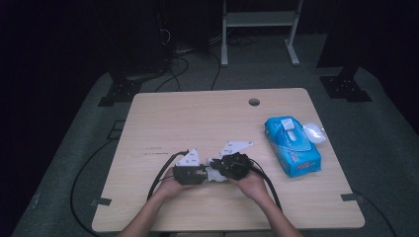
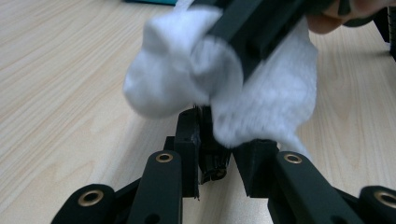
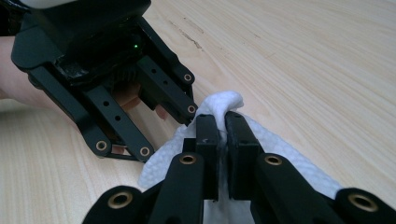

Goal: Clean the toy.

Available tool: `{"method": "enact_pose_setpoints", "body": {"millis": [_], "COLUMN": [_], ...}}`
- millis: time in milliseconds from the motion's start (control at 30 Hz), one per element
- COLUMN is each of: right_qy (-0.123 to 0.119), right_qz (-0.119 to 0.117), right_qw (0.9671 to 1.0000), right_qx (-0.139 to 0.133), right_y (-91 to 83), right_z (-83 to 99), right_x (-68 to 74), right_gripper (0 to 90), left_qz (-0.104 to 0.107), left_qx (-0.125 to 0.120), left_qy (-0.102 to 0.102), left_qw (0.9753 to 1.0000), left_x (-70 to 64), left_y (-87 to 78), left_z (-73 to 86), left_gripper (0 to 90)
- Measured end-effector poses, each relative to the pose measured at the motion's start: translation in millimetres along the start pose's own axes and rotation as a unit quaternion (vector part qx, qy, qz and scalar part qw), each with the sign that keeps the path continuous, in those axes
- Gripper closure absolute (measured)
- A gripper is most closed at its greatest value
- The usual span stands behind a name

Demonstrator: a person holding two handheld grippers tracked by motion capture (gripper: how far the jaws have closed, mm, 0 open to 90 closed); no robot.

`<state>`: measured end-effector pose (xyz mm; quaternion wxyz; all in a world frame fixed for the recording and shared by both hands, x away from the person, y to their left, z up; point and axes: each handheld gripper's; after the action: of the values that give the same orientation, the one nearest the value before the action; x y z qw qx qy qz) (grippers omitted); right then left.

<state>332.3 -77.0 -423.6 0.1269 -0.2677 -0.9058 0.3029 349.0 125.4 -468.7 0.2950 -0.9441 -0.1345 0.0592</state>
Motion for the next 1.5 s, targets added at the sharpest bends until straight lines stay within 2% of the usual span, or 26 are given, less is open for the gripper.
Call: {"method": "enact_pose_setpoints", "body": {"millis": [33, 167, 233, 300, 467, 567, 633, 700, 800, 867, 900, 967, 1200, 1233, 1433, 1500], "right_qy": [0.002, 0.003, 0.003, 0.013, 0.005, 0.025, 0.033, 0.028, 0.015, 0.008, 0.009, 0.006, 0.043, 0.05, 0.035, 0.038], "right_qz": [0.001, 0.03, 0.052, 0.049, 0.05, 0.063, 0.066, 0.061, 0.038, 0.04, 0.037, 0.048, 0.079, 0.081, 0.069, 0.068], "right_qw": [1.0, 0.9995, 0.9986, 0.9987, 0.9986, 0.9976, 0.9972, 0.9977, 0.9991, 0.9992, 0.9993, 0.9988, 0.9959, 0.9954, 0.997, 0.997], "right_qx": [0.003, 0.006, 0.012, 0.01, 0.013, 0.011, 0.01, 0.008, 0.004, 0.002, 0.003, 0.01, 0.008, 0.008, 0.007, 0.008], "right_y": [-1.4, -13.5, -19.6, -23.1, -28.3, -36.4, -38.3, -35.4, -24.5, -21.5, -21.5, -24.6, -48.1, -49.1, -38.5, -39.1], "right_z": [0.4, 7.5, 10.8, 14.3, 20.2, 24.6, 25.8, 23.9, 19.0, 16.6, 16.6, 18.6, 32.0, 32.2, 26.2, 26.6], "right_x": [-1.8, -15.2, -20.0, -23.2, -22.5, -33.4, -35.5, -30.9, -18.3, -14.5, -15.8, -20.4, -46.2, -47.4, -37.4, -40.0], "right_gripper": [84.6, 84.6, 84.6, 84.6, 84.6, 84.5, 84.5, 84.5, 84.5, 84.5, 84.6, 84.6, 84.5, 84.6, 84.5, 84.5], "left_qz": [0.0, 0.0, 0.0, 0.0, 0.001, 0.003, 0.002, 0.002, 0.0, 0.001, 0.0, 0.001, 0.001, 0.001, 0.002, 0.001], "left_qx": [0.0, -0.001, -0.001, -0.001, -0.001, -0.002, -0.002, -0.003, -0.001, -0.002, -0.002, -0.002, -0.003, -0.005, -0.006, -0.004], "left_qy": [0.0, 0.001, 0.002, 0.003, 0.003, 0.0, 0.002, 0.002, 0.0, -0.001, -0.001, 0.0, 0.0, -0.001, -0.004, -0.002], "left_qw": [1.0, 1.0, 1.0, 1.0, 1.0, 1.0, 1.0, 1.0, 1.0, 1.0, 1.0, 1.0, 1.0, 1.0, 1.0, 1.0], "left_x": [0.0, -0.3, -0.2, -0.5, -1.0, -0.7, -0.7, -0.6, -0.5, 0.3, 0.0, 0.3, 0.1, -0.1, 0.2, 0.7], "left_y": [-0.1, 0.7, 0.8, 0.9, 1.0, 1.1, 1.6, 2.0, 1.4, 0.1, 0.0, 0.0, 1.4, 2.0, 2.1, 1.8], "left_z": [0.1, -0.2, -0.3, -0.4, -0.4, -0.3, -0.5, -0.6, -0.5, 0.5, 0.5, 0.3, -0.1, -0.2, 0.0, 0.1], "left_gripper": [71.9, 71.9, 71.9, 71.9, 71.9, 71.9, 72.0, 71.9, 71.9, 71.9, 71.9, 71.9, 71.9, 71.9, 71.9, 71.9]}}
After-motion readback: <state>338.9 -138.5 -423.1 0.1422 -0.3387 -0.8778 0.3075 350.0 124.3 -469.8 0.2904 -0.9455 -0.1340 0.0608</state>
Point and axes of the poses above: each handheld gripper's, and its own axes: y roughly forward along the jaws, z roughly out of its underside, x roughly to its left, and after that the axes turned 3 degrees about x, right-handed
